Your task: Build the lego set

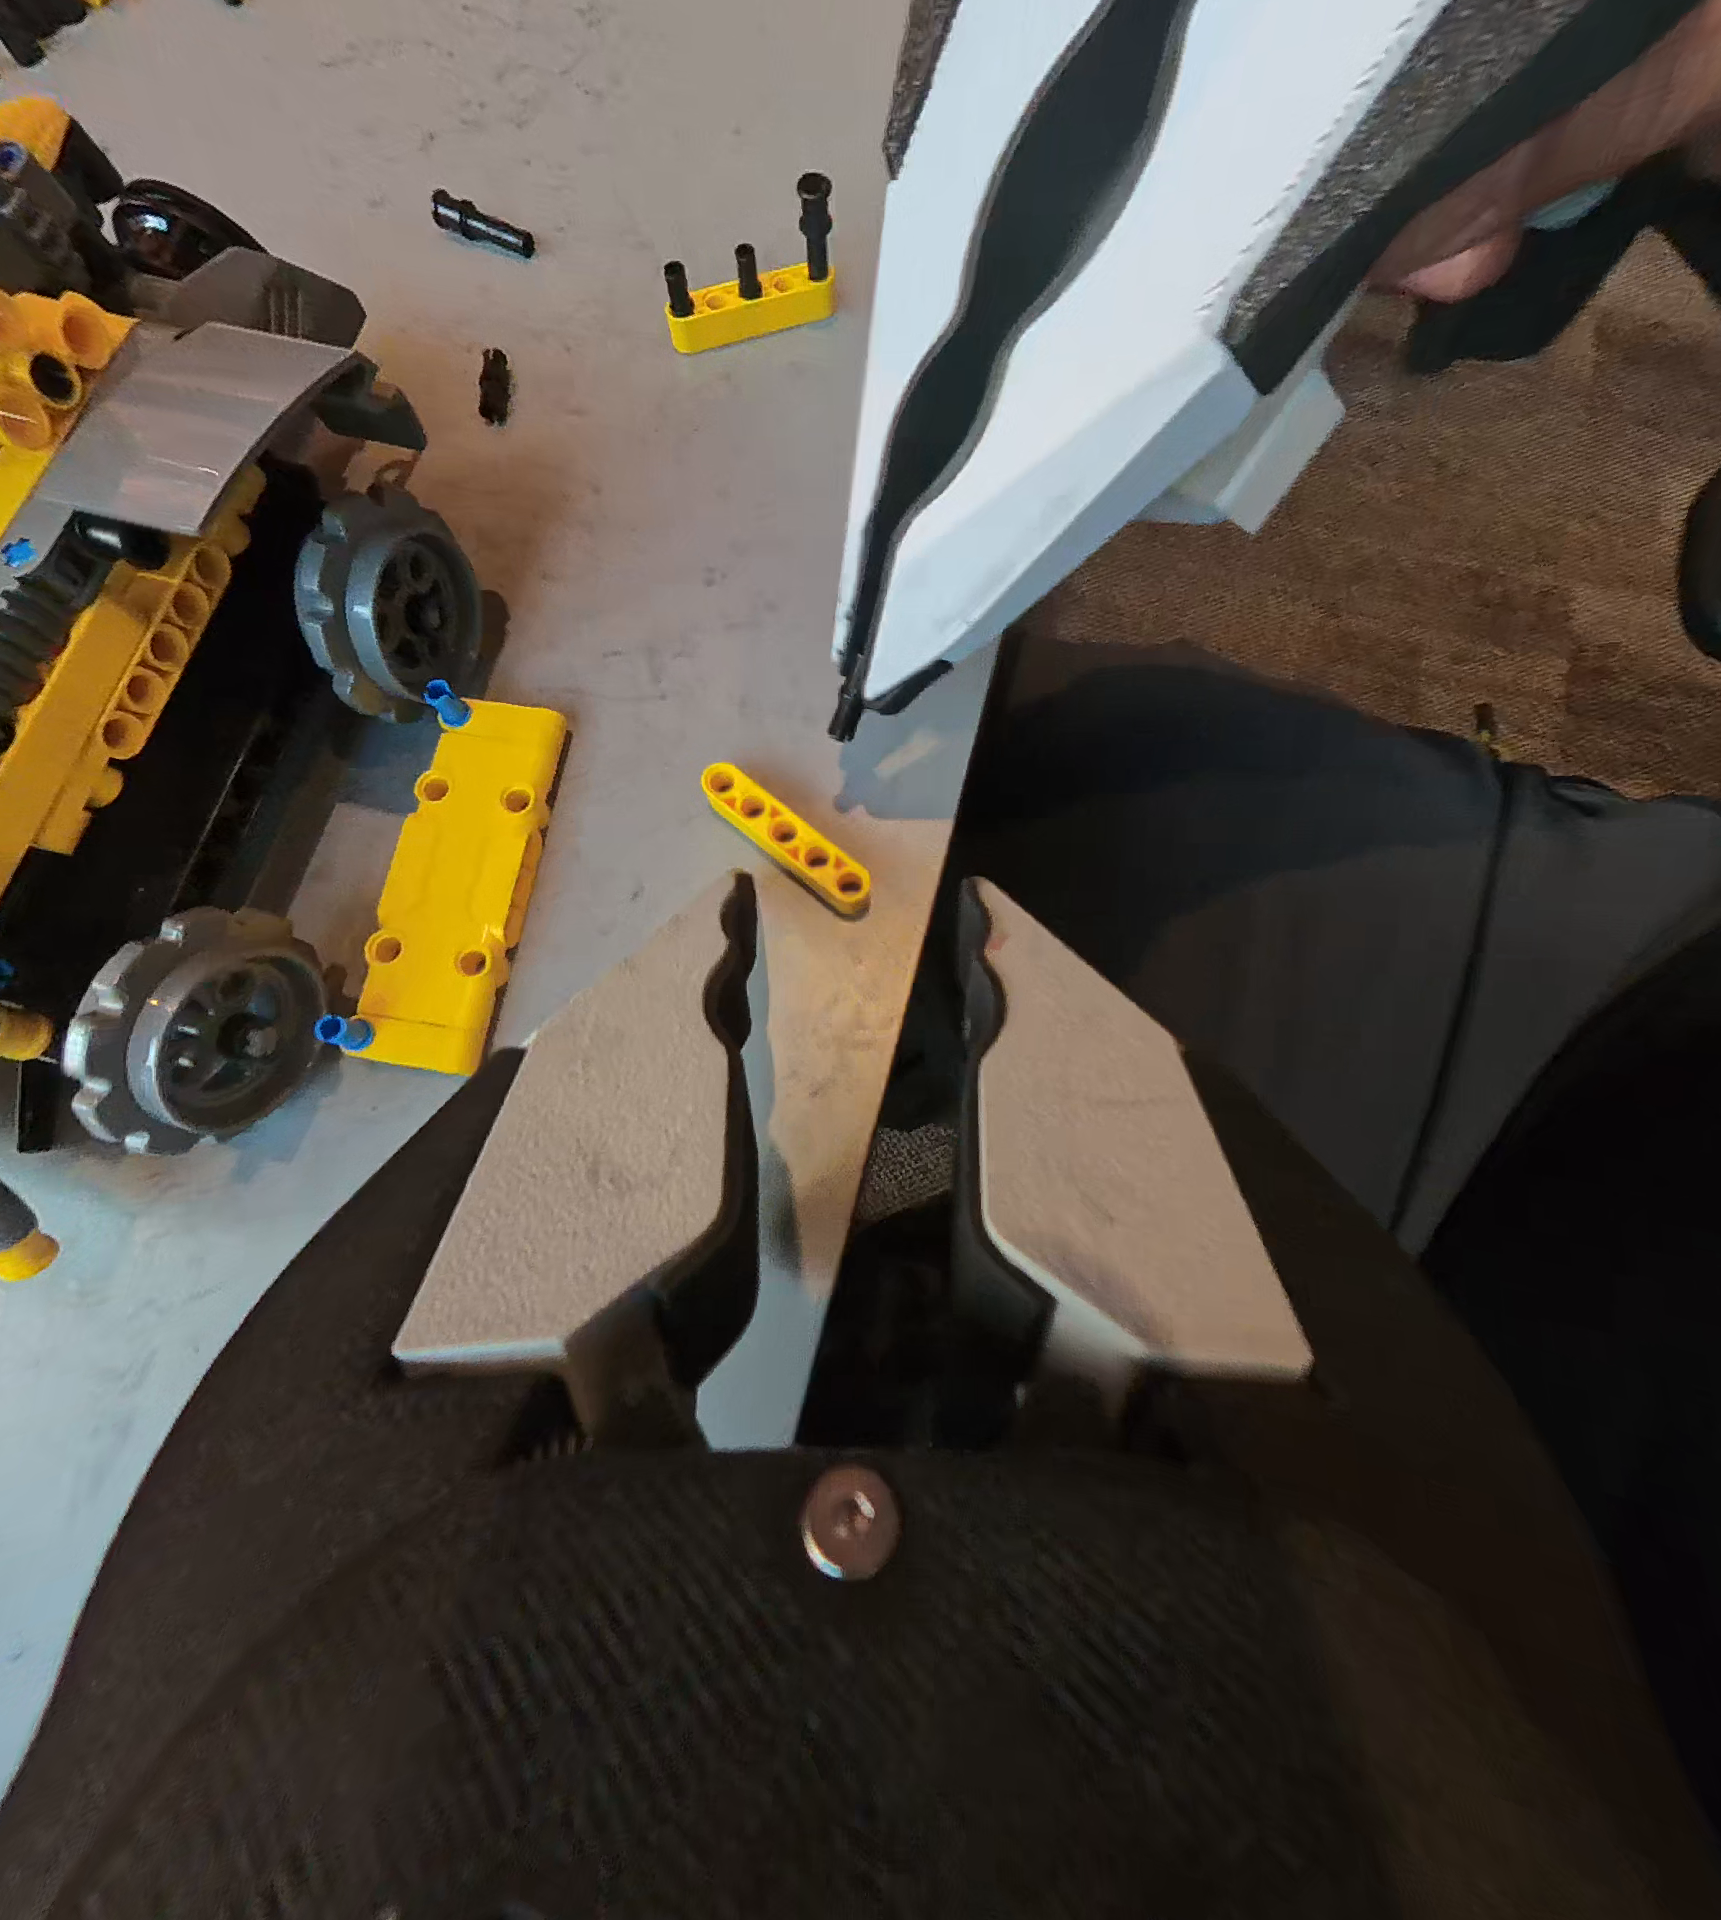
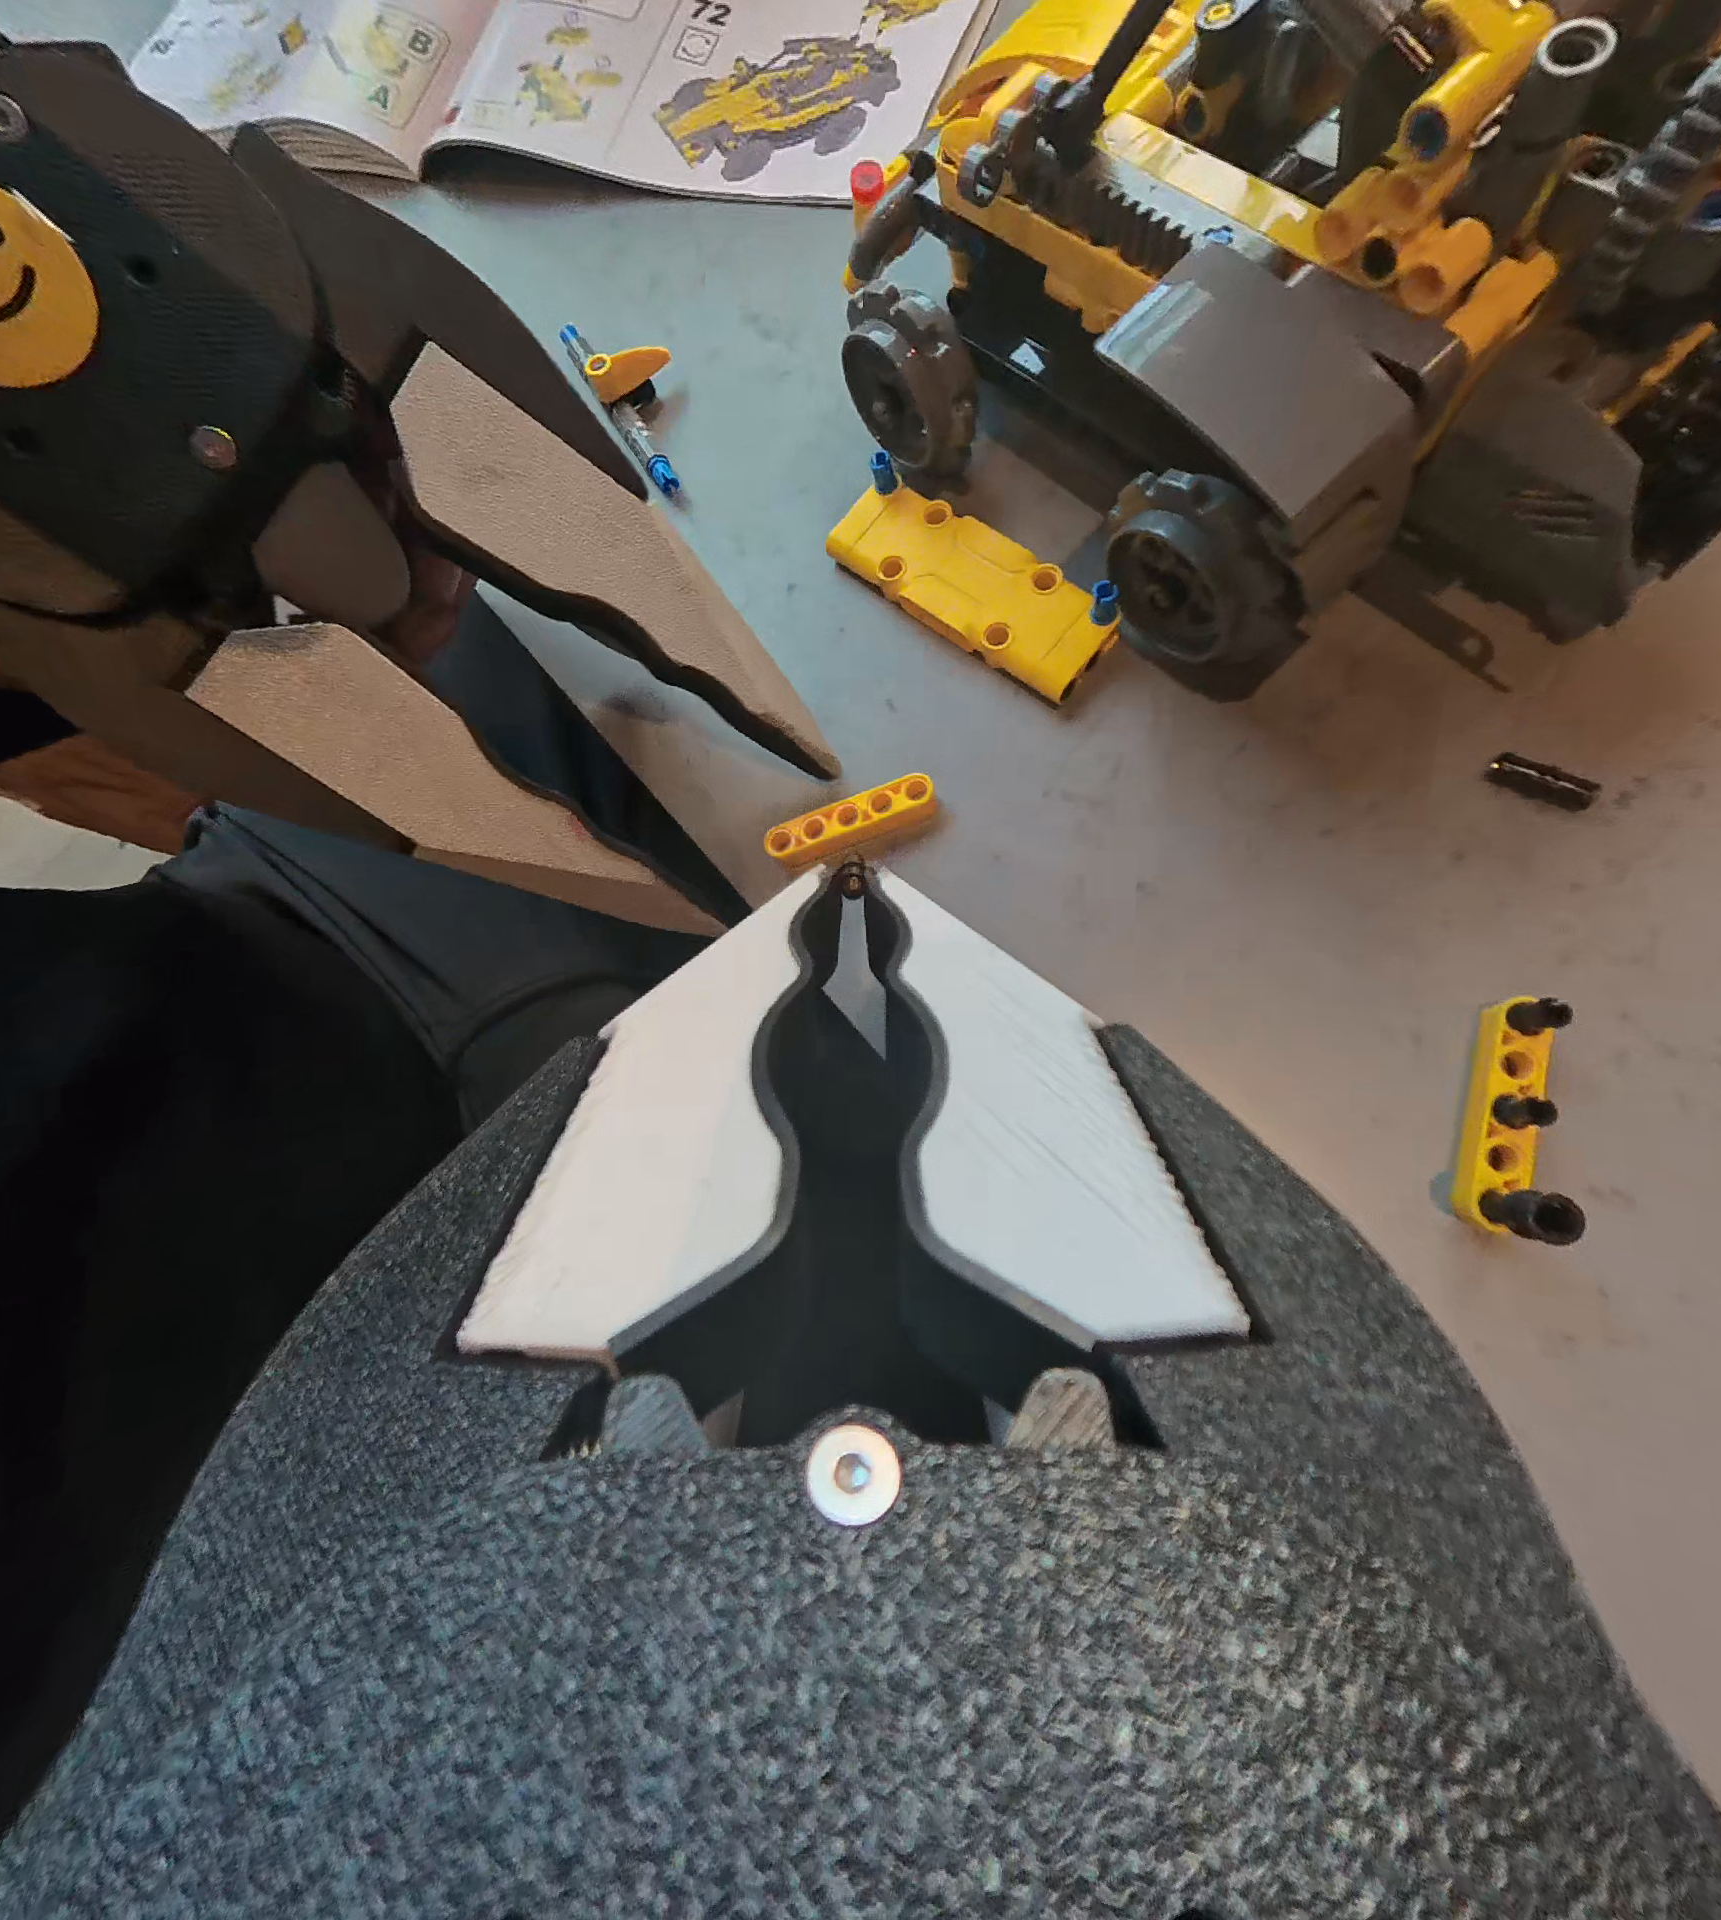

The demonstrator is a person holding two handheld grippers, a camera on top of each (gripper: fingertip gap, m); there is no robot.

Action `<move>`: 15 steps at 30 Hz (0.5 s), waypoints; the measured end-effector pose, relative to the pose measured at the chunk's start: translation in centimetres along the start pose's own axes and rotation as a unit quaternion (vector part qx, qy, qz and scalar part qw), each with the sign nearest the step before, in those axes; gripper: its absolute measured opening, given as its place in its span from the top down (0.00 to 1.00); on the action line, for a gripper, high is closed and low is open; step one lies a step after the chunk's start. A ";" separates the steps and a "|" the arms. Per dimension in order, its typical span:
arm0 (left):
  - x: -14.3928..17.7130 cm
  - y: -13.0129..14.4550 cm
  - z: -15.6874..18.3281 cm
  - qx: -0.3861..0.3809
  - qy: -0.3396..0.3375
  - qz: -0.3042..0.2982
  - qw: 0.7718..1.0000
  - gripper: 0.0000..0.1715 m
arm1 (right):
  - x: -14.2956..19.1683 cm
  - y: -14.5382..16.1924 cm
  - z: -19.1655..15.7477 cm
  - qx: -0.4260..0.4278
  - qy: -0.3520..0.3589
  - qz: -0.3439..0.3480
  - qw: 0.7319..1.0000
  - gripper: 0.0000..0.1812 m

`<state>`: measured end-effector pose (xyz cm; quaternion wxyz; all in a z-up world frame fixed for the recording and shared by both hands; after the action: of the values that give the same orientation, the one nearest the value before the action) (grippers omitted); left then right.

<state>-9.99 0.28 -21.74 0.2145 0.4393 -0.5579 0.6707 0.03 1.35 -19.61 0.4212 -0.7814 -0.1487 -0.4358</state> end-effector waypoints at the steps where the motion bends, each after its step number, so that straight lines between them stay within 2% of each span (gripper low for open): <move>1: -0.2 -0.1 -0.1 0.001 -0.005 -0.004 1.000 0.79 | 0.0 0.1 0.0 -0.001 -0.005 0.003 1.000 0.98; 5: -0.5 -0.6 -0.7 0.011 0.003 -0.010 1.000 0.79 | 0.4 0.4 0.3 -0.021 -0.036 0.023 0.999 0.98; 12: 0.0 0.0 -2.7 0.015 0.009 -0.028 0.999 0.89 | 1.3 1.3 0.8 -0.030 -0.043 0.038 0.998 0.98; 15: 0.4 0.1 -3.5 0.008 0.002 -0.033 0.999 0.86 | 1.5 1.3 0.9 -0.030 -0.043 0.042 0.998 0.98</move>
<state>-11.50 3.40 -21.48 0.2340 0.4581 -0.5375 0.6682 2.21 1.10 -19.33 0.4084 -0.8173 -0.1205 -0.3881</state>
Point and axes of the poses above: each gripper's, where its closed fingertips meet, x back along the fingers, y out of its underside, z = x × y across the jaws, the point moved 6 cm from there along x, back along the fingers, and after that the axes turned 13 degrees about -z, right-handed, at the moved point
